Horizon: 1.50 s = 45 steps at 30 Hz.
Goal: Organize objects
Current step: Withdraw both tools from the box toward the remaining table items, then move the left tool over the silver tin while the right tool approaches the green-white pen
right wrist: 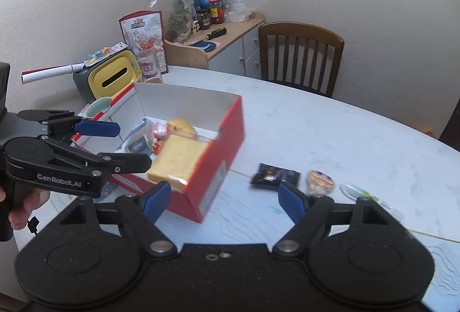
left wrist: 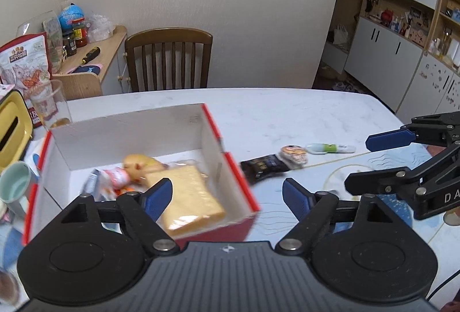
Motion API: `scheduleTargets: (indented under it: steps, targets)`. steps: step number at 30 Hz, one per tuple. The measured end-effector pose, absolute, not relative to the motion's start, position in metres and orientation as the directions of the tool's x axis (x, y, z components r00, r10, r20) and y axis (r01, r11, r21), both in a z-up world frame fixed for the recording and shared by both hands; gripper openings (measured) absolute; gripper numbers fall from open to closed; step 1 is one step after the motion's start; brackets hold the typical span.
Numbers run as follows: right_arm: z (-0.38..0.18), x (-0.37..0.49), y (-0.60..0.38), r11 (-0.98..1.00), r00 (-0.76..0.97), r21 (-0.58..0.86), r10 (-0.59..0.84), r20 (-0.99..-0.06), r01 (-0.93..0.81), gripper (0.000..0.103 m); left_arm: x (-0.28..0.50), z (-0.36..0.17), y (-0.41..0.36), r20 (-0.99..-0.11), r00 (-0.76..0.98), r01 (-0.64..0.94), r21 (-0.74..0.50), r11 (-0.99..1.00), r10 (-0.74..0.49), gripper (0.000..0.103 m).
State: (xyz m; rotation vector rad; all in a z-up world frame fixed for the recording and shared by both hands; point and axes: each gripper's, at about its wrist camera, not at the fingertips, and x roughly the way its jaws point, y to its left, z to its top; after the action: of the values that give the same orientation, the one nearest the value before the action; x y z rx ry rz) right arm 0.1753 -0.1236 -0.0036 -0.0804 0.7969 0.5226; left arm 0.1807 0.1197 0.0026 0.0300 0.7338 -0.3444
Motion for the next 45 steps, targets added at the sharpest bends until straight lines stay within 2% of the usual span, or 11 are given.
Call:
scheduleTargets:
  steps: [5,7,12,15,22,33,45]
  targets:
    - [-0.01,0.17,-0.172,0.894,0.604,0.098,0.373,-0.705,-0.438,0.082,0.171,-0.006,0.086,-0.67,0.681,0.313,-0.1,0.945,-0.296,0.085]
    - [-0.015,0.168,-0.191,0.903,0.609,0.091,0.354,-0.71,-0.42,0.082,0.167,-0.011,0.071,-0.668,0.678,0.332,-0.093,0.939,-0.306,0.092]
    - [-0.031,0.162,-0.23,0.921,0.608,0.074,0.312,-0.73,-0.383,0.082,0.16,-0.026,0.039,-0.667,0.658,0.368,-0.12,0.922,-0.35,0.093]
    - [-0.041,0.162,-0.249,0.928,0.603,0.063,0.289,-0.743,-0.366,0.082,0.158,-0.035,0.02,-0.667,0.652,0.373,-0.132,0.918,-0.361,0.103]
    - [-0.059,0.181,-0.275,0.929,0.595,0.019,0.253,-0.763,-0.371,0.082,0.161,-0.06,-0.018,-0.671,0.65,0.376,-0.124,0.918,-0.357,0.103]
    - [-0.103,0.252,-0.298,0.911,0.547,0.008,0.254,-0.798,-0.412,0.082,0.176,-0.096,-0.065,-0.667,0.695,0.343,-0.019,0.939,-0.268,0.103]
    - [-0.144,0.311,-0.288,0.874,0.497,0.002,0.278,-0.822,-0.486,0.082,0.201,-0.132,-0.091,-0.681,0.693,0.312,-0.014,0.95,-0.237,0.103]
